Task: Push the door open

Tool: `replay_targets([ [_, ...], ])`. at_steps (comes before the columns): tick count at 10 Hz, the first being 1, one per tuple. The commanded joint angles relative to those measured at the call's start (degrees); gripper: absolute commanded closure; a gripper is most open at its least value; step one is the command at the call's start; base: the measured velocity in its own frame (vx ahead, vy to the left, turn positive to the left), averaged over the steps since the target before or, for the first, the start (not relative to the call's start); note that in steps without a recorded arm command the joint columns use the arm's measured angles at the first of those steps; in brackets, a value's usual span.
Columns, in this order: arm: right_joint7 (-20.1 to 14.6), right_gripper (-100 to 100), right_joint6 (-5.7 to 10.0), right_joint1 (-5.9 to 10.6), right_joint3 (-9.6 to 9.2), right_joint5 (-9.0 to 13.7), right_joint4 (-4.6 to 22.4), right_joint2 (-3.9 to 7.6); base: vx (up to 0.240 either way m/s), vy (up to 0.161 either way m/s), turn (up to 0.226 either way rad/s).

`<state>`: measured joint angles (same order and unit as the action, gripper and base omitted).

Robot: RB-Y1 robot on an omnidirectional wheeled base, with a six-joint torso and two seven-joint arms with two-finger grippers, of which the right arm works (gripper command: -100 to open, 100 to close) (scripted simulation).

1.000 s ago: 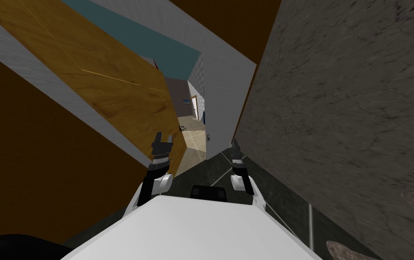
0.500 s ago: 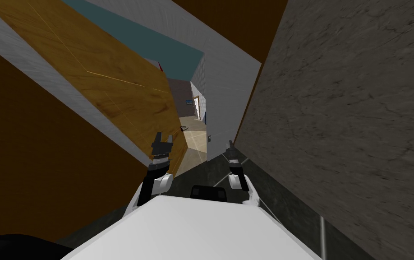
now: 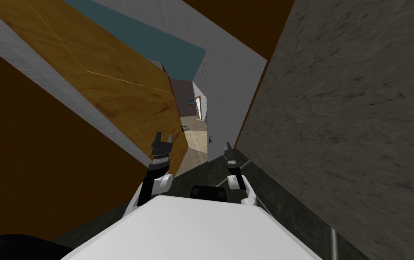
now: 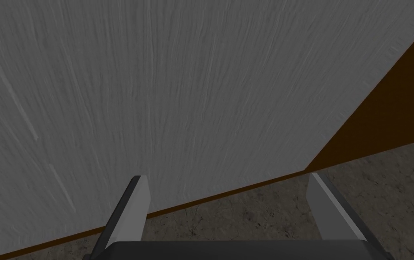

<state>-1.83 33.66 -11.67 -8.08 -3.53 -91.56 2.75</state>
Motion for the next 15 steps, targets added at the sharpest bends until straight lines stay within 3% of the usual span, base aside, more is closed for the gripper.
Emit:
replay_targets([
  [1,-0.07,-100,0.37,0.41,-0.16,0.03,2.07,0.07,0.053,-0.024,0.041],
  [4,-0.20,-100,1.83,2.79,-0.94,0.13,8.24,0.07,0.069,-0.038,0.091],
  [7,-0.24,-100,2.31,3.57,-1.19,0.16,11.76,0.05,0.058,-0.036,0.050],
  [8,-0.28,-100,2.78,4.34,-1.45,0.19,14.11,-0.02,0.051,-0.019,0.064],
  [9,-0.28,-100,2.78,4.34,-1.45,0.19,14.11,-0.02,0.039,-0.018,0.032],
  [10,-0.33,-100,3.26,5.11,-1.70,0.22,16.33,-0.08,0.049,-0.024,0.062],
  [13,-0.37,-100,3.73,5.88,-1.95,0.25,18.83,-0.15,0.042,-0.024,0.051],
  [15,-0.45,-100,4.62,7.33,-2.43,0.31,23.08,-0.37,0.054,-0.035,0.066],
])
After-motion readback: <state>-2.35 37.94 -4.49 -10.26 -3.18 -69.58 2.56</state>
